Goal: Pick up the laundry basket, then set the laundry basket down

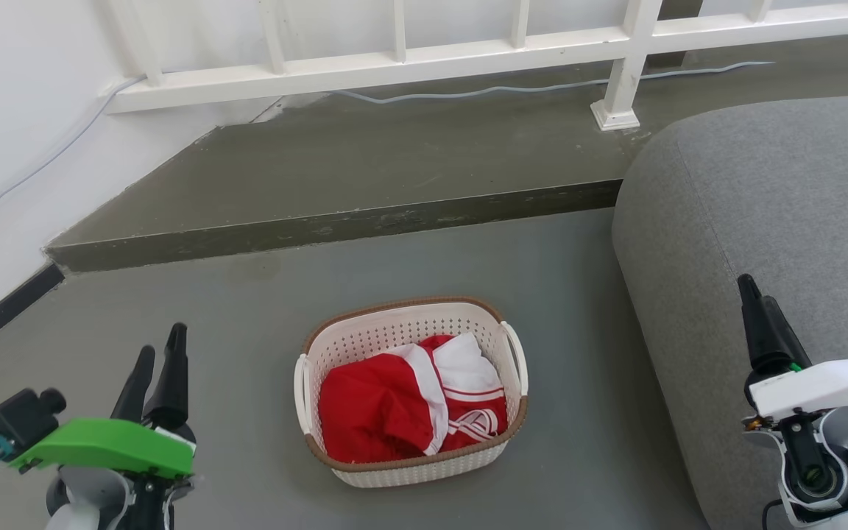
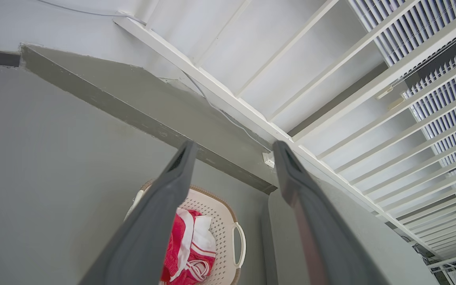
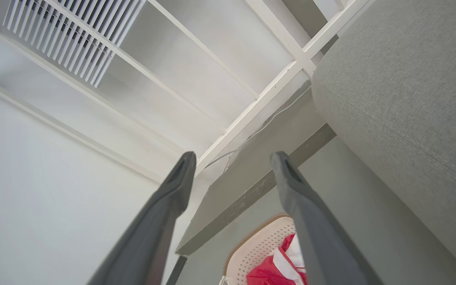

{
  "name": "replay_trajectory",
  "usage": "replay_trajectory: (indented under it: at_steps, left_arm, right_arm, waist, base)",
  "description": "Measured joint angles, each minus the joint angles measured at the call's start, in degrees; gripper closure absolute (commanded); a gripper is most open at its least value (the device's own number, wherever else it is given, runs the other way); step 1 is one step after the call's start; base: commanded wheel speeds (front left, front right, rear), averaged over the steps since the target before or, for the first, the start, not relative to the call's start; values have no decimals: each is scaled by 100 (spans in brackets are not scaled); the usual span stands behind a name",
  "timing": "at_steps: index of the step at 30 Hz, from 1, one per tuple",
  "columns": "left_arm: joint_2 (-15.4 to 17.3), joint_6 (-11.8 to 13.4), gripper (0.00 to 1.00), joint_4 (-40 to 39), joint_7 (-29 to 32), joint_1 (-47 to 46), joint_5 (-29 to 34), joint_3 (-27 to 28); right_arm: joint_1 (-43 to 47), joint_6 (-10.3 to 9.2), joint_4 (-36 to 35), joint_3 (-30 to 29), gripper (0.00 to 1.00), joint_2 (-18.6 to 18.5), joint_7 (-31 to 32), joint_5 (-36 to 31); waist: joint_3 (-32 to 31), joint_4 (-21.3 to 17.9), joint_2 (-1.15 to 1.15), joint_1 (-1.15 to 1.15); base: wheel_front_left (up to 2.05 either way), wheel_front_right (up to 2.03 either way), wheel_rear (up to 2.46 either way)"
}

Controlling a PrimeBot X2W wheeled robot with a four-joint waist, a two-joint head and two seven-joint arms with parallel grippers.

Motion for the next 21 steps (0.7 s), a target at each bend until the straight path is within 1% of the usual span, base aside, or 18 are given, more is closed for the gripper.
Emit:
replay_trajectory:
  at_steps: [2, 6, 10, 12, 16, 21]
  left_arm:
    - [3, 15, 0, -52, -40, -36, 224, -47]
    - [37, 134, 0, -130, -108, -64, 712, -137]
    - [56, 246, 0, -194, -164, -68, 1144, -254]
    - [56, 272, 0, -218, -187, -68, 1305, -301]
    - [55, 369, 0, -258, -267, -68, 1662, -412]
    - [54, 467, 0, -312, -359, -68, 2085, -504]
  right_arm:
    - [-1, -40, -21, 68, 0, -41, -42, -237]
    - [-3, -113, -46, 212, 0, -120, -94, -681]
    - [-3, -250, -74, 359, 0, -140, -151, -1094]
    - [-3, -266, -76, 431, 0, -158, -198, -1290]
    - [-3, -356, -79, 537, 0, -166, -269, -1626]
    - [-3, -408, -80, 668, 0, -167, -353, -1997]
  waist:
    - [1, 3, 0, 0]
    - [2, 9, 0, 0]
    - [1, 13, 0, 0]
    - [0, 15, 0, 0]
    - [1, 21, 0, 0]
    - [7, 29, 0, 0]
  base:
    - [0, 0, 0]
    - [0, 0, 0]
    - [0, 0, 0]
    - [0, 0, 0]
    - [0, 0, 0]
    - [0, 0, 0]
